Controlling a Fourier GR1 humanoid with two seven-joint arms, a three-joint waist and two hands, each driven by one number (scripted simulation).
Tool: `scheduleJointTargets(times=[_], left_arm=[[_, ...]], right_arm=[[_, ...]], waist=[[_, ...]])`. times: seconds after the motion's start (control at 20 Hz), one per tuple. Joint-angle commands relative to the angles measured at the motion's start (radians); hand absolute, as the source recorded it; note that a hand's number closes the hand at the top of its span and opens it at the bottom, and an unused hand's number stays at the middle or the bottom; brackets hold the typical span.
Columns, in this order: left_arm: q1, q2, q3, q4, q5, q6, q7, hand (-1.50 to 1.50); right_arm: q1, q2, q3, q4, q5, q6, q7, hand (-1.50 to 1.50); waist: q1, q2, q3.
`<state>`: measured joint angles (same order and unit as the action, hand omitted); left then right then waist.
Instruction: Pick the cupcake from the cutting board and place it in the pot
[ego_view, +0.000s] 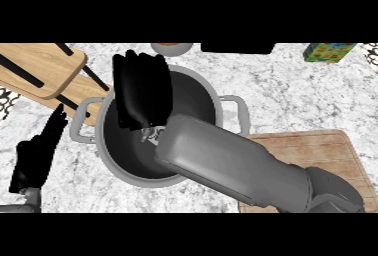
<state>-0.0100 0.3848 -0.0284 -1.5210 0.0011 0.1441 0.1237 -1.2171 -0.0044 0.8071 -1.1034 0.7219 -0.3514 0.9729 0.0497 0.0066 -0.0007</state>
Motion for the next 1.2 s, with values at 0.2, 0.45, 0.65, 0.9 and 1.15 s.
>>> scheduleJointTargets(times=[0.2, 0.45, 0.65, 0.9, 1.15], left_arm=[[-0.009, 0.026, 0.025, -0.029, 0.01, -0.032, 0.039, 0.0], [-0.04, -0.014, 0.004, 0.035, -0.003, -0.033, -0.012, 0.0], [-0.048, -0.036, -0.024, 0.053, -0.043, -0.014, -0.032, 0.0], [-0.107, -0.014, -0.011, 0.028, -0.023, -0.043, 0.05, 0.0], [-0.053, -0.035, -0.011, 0.034, -0.046, -0.009, 0.002, 0.0]], right_arm=[[-0.089, 0.004, 0.009, 0.362, -0.099, -0.065, -0.164, 1.5], [-0.07, 0.004, -0.073, 0.415, -0.28, -0.173, -0.251, -1.5], [-0.028, 0.004, -0.067, 0.416, -0.395, -0.221, -0.357, -1.5], [-0.07, 0.004, -0.048, 0.46, -0.471, -0.281, -0.425, -1.5], [-0.03, 0.004, -0.146, 0.35, -0.535, -0.516, -0.587, -1.5]], waist=[[0.021, 0.007, -0.001], [0.038, 0.019, -0.001], [0.048, 0.022, -0.001], [0.061, 0.023, -0.001], [0.044, 0.018, 0.001]])
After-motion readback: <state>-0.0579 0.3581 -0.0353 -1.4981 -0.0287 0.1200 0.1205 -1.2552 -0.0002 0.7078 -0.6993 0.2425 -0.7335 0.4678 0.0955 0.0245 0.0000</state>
